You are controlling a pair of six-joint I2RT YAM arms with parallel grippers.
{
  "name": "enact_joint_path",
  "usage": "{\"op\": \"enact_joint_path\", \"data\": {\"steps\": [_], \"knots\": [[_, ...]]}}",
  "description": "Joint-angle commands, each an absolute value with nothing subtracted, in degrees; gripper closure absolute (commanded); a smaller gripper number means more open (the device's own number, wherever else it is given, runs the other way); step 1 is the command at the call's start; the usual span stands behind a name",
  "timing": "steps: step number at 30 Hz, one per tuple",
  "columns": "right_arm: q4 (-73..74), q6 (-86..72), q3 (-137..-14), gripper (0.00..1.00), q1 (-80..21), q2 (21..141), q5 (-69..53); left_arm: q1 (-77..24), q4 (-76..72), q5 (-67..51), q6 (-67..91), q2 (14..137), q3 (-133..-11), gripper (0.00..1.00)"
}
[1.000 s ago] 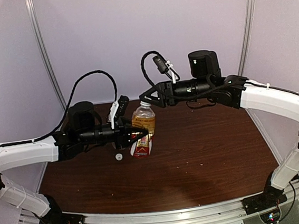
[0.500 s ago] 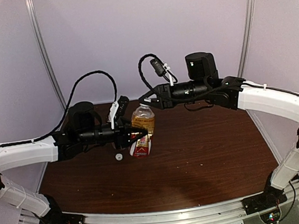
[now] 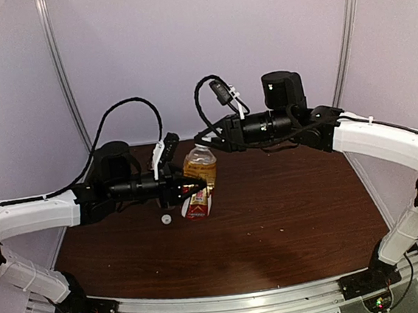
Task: Unscrew the bottle caps
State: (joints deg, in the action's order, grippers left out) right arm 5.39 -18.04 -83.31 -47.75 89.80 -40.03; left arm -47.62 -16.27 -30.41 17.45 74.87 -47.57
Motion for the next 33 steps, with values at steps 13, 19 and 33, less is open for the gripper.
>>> {"op": "enact_joint_path", "data": {"steps": [13, 19, 33], "knots": [[4.9, -1.6, -86.2, 0.81, -46.6, 91.7, -67.4, -47.6, -31.7, -49.2, 22.6, 72.6, -46.6, 0.65], [4.6, -1.1, -86.4, 0.73, -46.4, 92.2, -69.5, -47.6, -33.6, -49.9, 23.5, 73.0, -46.3, 0.65], [7.2, -2.7, -85.5, 0.41, -46.3, 88.3, -60.9, -47.6, -29.1, -44.5, 20.8, 73.3, -46.7, 0.65]]}}
